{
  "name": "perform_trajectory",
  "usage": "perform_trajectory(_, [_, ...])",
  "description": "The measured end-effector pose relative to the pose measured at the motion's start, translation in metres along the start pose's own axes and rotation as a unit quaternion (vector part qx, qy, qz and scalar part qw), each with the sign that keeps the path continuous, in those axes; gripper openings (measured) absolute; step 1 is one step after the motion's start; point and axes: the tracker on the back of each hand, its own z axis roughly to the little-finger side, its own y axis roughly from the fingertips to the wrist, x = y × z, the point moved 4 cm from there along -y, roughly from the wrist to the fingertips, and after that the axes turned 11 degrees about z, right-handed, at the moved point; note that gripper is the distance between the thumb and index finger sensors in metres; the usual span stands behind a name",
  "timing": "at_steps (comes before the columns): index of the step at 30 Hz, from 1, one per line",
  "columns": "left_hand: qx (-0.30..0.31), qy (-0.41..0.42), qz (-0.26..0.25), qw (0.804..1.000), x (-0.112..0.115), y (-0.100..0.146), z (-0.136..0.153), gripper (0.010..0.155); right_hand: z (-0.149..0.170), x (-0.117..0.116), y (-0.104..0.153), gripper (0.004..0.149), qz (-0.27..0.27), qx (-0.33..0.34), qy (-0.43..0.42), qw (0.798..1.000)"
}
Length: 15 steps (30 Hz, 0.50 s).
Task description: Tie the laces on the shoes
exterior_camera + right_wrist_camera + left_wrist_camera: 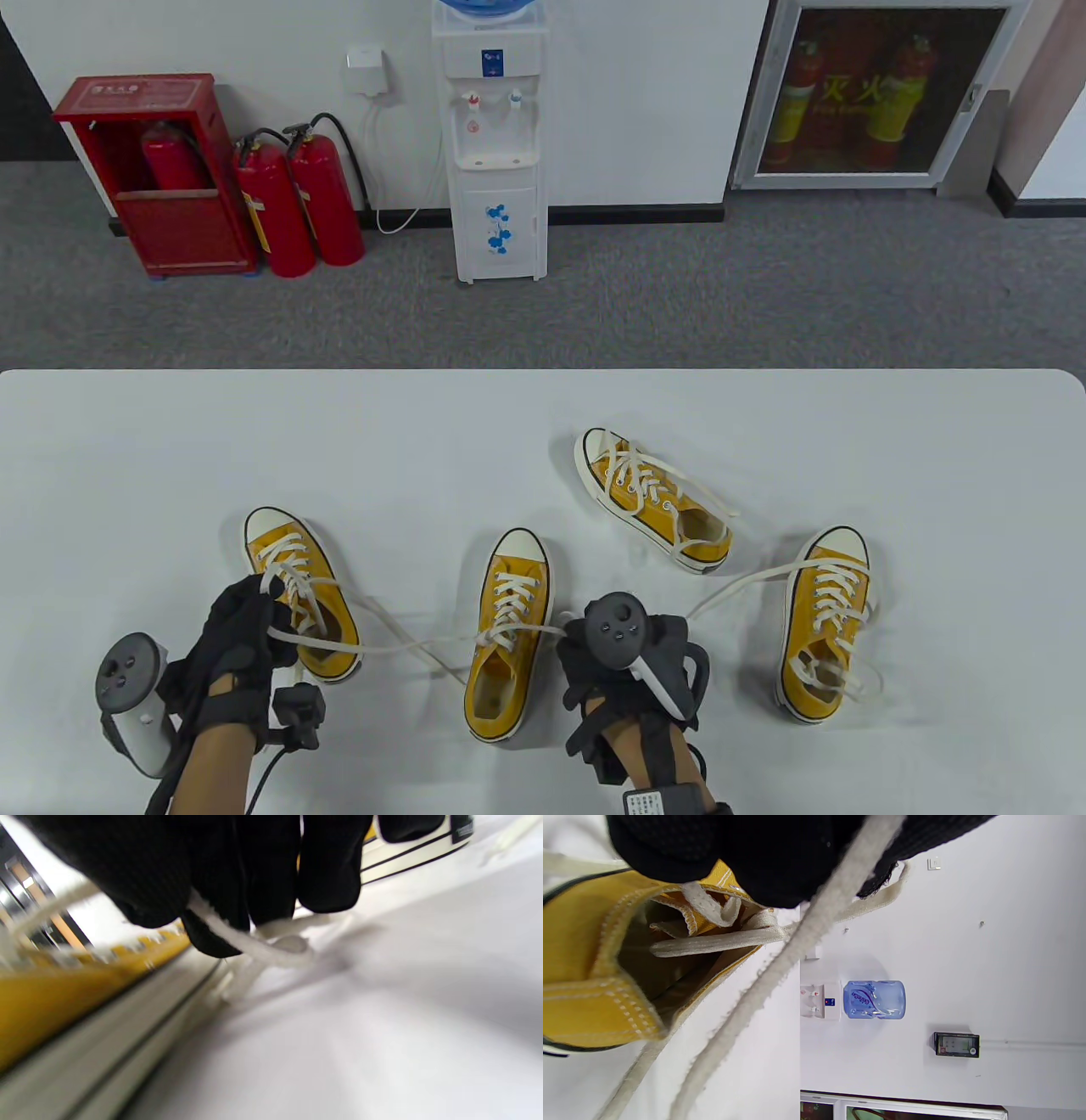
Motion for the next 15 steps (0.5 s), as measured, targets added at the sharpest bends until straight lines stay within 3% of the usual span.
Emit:
perform_trajectory(4, [0.001, 0.001, 0.000, 1.000, 0.000, 0.000, -0.001, 0.044, 0.003, 0.016, 0.001, 0.045, 0.000, 0.000, -0.084, 0.996])
perform_trajectory(10, [0.005, 0.004, -0.001, 1.000, 0.000, 0.001, -0.003, 0.044, -0.004, 0.022, -0.001, 0.044, -0.030, 0.027, -0.218, 0.975])
perform_trajectory(15, [0.009, 0.005, 0.001, 1.000, 0.000, 0.001, -0.004, 0.044, -0.022, 0.018, -0.002, 0.044, -0.083, 0.049, -0.352, 0.931])
